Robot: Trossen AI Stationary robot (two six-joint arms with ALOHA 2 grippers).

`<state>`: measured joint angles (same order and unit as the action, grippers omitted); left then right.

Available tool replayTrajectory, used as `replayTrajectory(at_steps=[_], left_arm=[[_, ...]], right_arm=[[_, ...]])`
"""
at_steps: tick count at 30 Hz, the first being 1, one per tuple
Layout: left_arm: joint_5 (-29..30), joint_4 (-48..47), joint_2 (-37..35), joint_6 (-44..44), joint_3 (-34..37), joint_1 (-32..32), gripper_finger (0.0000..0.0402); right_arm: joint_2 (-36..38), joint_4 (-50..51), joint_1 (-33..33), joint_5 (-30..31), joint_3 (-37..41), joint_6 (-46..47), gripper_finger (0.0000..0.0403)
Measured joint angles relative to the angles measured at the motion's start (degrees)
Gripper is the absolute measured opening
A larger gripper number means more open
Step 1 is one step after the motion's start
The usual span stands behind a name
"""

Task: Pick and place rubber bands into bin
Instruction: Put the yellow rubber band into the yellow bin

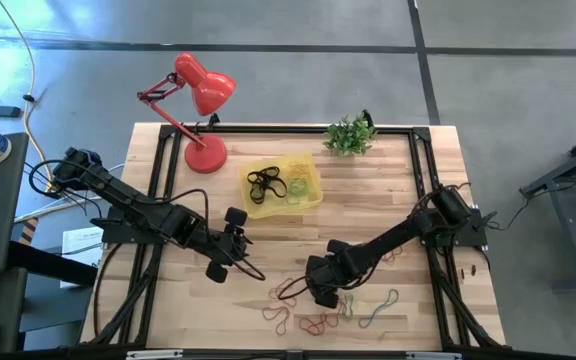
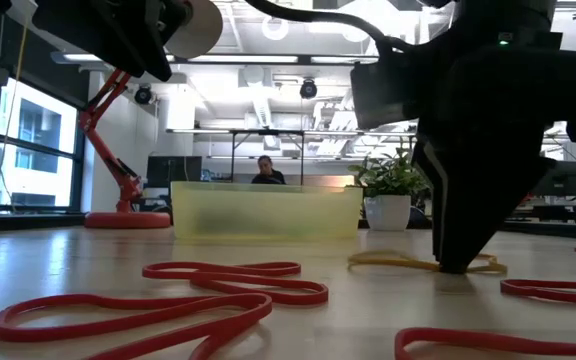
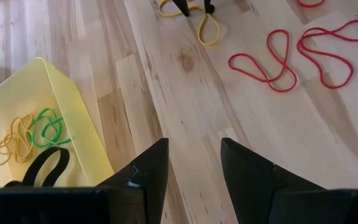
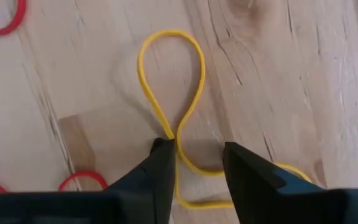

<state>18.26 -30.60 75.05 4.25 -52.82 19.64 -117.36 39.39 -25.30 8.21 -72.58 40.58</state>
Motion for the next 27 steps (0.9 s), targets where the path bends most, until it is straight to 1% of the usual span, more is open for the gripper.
replayTrajectory(at_steps=[4, 7, 10, 13, 15, 18, 21, 25, 27], left_arm=[[0.0, 0.0, 0.0, 0.0, 0.0, 0.0, 0.0136], [0.0, 0.0, 0.0, 0.0, 0.0, 0.0, 0.0136], [0.0, 0.0, 0.0, 0.0, 0.0, 0.0, 0.0136], [0.0, 0.0, 0.0, 0.0, 0.0, 0.0, 0.0136], [0.0, 0.0, 0.0, 0.0, 0.0, 0.0, 0.0136], [0.0, 0.0, 0.0, 0.0, 0.0, 0.0, 0.0136], [0.0, 0.0, 0.0, -0.2, 0.0, 0.0, 0.0136], [0.0, 0.0, 0.0, -0.2, 0.0, 0.0, 0.0136], [0.0, 0.0, 0.0, -0.2, 0.0, 0.0, 0.0136]], right_arm=[[0.0, -0.3, -0.8, 0.1, 0.0, -0.3, 0.0112], [0.0, -0.3, -1.7, 1.1, 0.0, -0.2, 0.0093], [0.0, 1.0, -2.3, 2.0, 0.0, 1.0, 0.0063], [0.0, 1.5, -2.6, 2.2, 0.0, 2.3, 0.0021], [0.0, 1.6, -2.6, 2.2, 0.0, 2.9, 0.0006], [0.1, 1.8, -2.6, 2.7, 0.0, 5.2, 0.0011], [0.8, 2.1, -2.6, 3.7, 0.1, 5.8, 0.0003], [3.0, 2.7, -2.6, 6.5, 0.5, 5.6, 0.0003], [4.1, 4.1, -2.5, 9.0, 0.8, 4.6, 0.0001]])
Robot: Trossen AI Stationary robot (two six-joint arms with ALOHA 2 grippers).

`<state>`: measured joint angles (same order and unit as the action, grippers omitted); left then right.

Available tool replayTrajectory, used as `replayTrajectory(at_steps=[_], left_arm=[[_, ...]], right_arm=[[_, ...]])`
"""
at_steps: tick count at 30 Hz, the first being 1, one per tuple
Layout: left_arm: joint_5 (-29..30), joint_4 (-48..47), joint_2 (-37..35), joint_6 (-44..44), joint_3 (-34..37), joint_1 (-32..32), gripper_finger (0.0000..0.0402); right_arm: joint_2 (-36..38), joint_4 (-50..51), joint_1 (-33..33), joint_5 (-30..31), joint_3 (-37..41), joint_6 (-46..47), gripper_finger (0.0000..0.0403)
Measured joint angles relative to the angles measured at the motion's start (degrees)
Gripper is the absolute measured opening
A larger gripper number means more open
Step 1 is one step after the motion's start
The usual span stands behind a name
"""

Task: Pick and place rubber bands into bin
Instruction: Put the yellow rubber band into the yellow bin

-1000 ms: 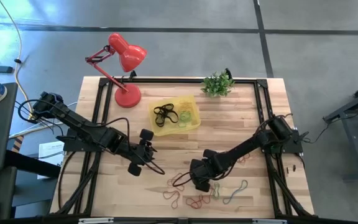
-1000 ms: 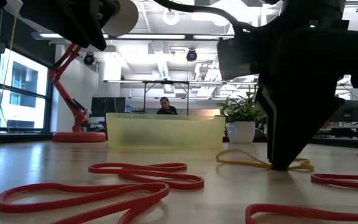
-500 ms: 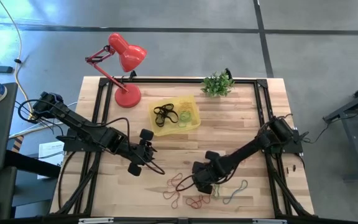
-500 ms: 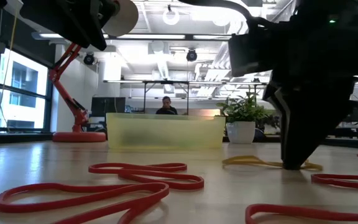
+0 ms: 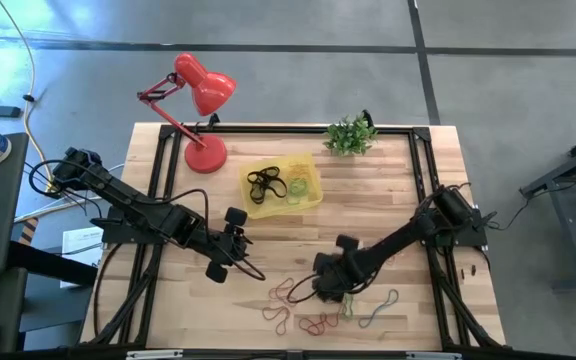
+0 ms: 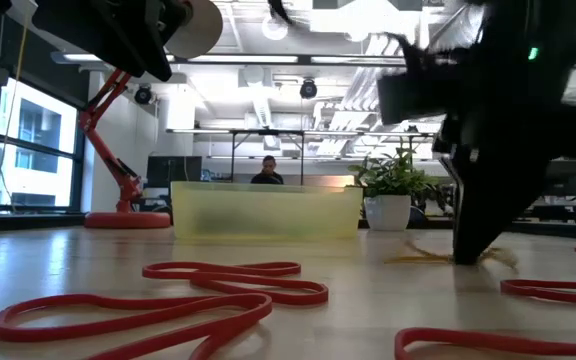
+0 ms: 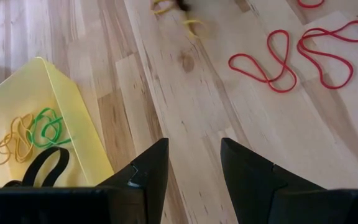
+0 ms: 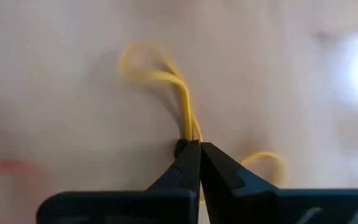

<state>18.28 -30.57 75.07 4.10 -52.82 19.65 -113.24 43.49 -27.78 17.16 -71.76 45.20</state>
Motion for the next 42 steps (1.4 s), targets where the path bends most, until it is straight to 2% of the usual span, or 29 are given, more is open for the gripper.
replayTrajectory(at_steps=[28, 42], left_arm=[[0.4, 0.1, 0.0, -0.9, 0.0, 0.0, 0.0136], [0.9, 0.8, 0.0, -1.5, 0.0, -0.1, 0.0136]], right_arm=[[11.1, -2.2, -0.4, 11.8, -0.4, -4.4, 0.0000], [20.1, -8.7, 2.8, 21.3, -0.4, -17.3, 0.0000]])
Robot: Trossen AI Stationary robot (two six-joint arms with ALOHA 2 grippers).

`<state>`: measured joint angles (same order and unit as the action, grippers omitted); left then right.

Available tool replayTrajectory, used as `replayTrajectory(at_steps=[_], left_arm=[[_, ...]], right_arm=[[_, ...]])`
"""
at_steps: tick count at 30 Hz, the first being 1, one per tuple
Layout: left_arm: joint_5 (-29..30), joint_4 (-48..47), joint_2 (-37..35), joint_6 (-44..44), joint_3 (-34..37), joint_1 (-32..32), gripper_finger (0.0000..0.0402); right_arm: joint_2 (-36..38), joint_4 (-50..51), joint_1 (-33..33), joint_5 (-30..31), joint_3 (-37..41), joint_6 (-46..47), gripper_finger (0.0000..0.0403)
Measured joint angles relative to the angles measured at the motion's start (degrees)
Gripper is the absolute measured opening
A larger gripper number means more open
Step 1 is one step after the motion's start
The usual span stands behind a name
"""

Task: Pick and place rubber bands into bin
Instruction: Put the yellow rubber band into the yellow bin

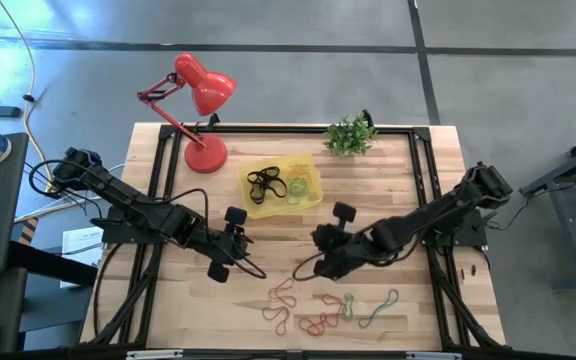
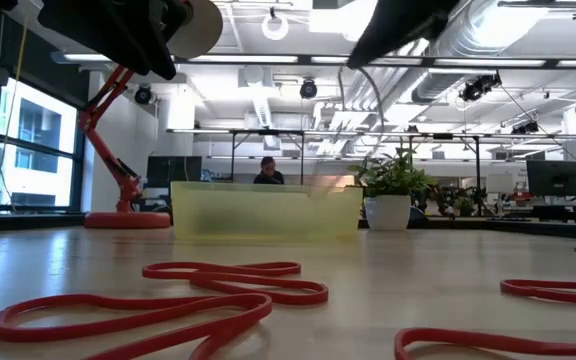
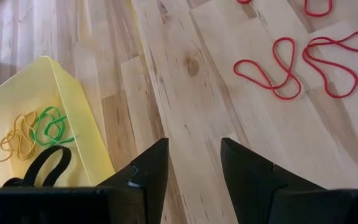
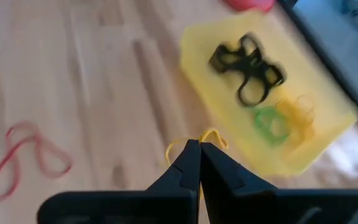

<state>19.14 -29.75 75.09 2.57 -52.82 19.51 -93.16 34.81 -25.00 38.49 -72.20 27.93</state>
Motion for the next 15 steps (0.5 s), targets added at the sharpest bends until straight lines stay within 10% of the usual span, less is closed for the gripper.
replayTrajectory(at_steps=[15], left_arm=[[2.1, 3.4, 0.0, -0.4, 0.0, 0.0, 0.0136]], right_arm=[[2.2, -16.5, 16.2, -3.8, 0.0, -18.8, 0.0000]])
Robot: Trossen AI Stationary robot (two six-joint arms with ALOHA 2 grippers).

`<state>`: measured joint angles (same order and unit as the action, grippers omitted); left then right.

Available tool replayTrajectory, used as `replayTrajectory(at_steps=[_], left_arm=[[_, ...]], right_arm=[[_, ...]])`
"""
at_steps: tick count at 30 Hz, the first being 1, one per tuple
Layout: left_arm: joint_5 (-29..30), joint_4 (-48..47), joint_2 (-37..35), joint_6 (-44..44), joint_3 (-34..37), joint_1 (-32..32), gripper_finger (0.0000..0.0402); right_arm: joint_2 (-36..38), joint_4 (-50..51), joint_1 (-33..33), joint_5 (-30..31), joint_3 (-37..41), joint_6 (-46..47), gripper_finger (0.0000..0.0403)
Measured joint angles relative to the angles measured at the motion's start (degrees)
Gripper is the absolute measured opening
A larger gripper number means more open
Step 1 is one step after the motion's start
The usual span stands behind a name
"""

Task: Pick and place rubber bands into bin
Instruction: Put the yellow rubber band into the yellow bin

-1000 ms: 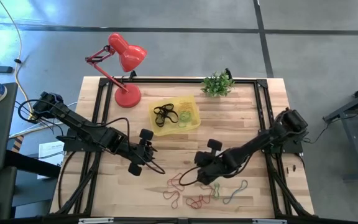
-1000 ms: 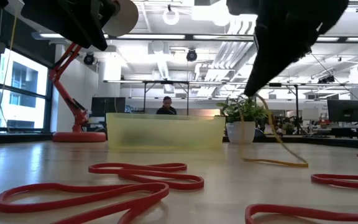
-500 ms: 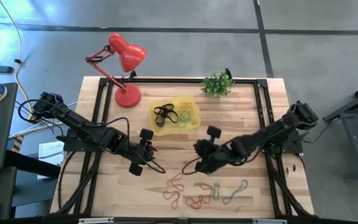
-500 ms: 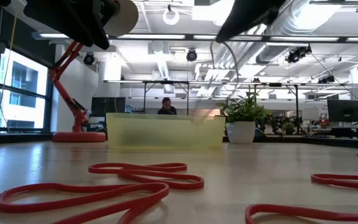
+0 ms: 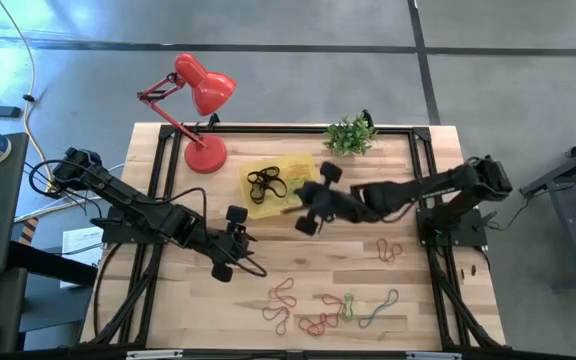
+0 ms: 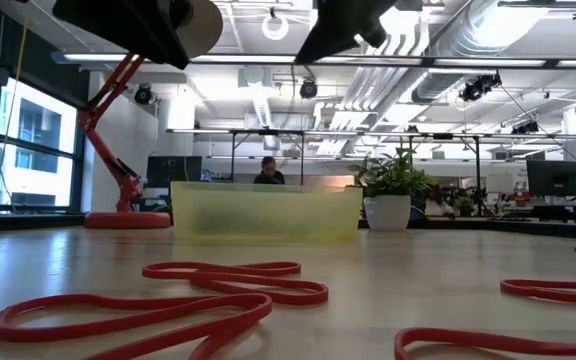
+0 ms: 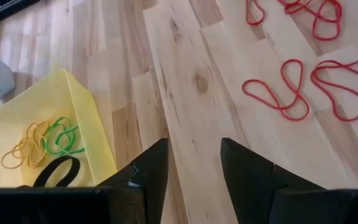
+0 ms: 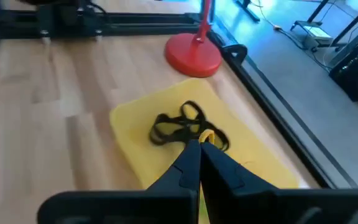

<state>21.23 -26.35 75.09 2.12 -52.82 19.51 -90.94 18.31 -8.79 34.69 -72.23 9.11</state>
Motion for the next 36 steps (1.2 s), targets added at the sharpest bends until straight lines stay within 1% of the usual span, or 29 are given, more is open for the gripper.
replayTrajectory(at_steps=[7, 18, 28, 32, 36], left_arm=[[0.4, -0.1, 0.0, -1.1, 0.0, 0.0, 0.0136], [2.5, -0.1, 0.0, -1.1, 0.0, 0.0, 0.0136], [3.5, -0.2, 0.0, -0.9, 0.0, 0.0, 0.0136], [3.5, -0.2, 0.0, -0.9, 0.0, 0.0, 0.0136], [3.9, -0.2, 0.0, -0.9, 0.0, 0.0, 0.0136]], right_arm=[[0.0, 0.0, 8.1, -6.6, 0.0, -3.1, 0.0000], [0.0, -2.5, 19.2, -17.9, 0.0, -4.1, 0.0000], [0.0, -3.4, 25.7, -24.2, 0.0, -5.4, 0.0000], [-0.3, -4.3, 27.4, -26.2, 0.0, -5.5, 0.0000], [-2.3, -6.9, 28.4, -28.1, -0.1, -5.3, 0.0000]])
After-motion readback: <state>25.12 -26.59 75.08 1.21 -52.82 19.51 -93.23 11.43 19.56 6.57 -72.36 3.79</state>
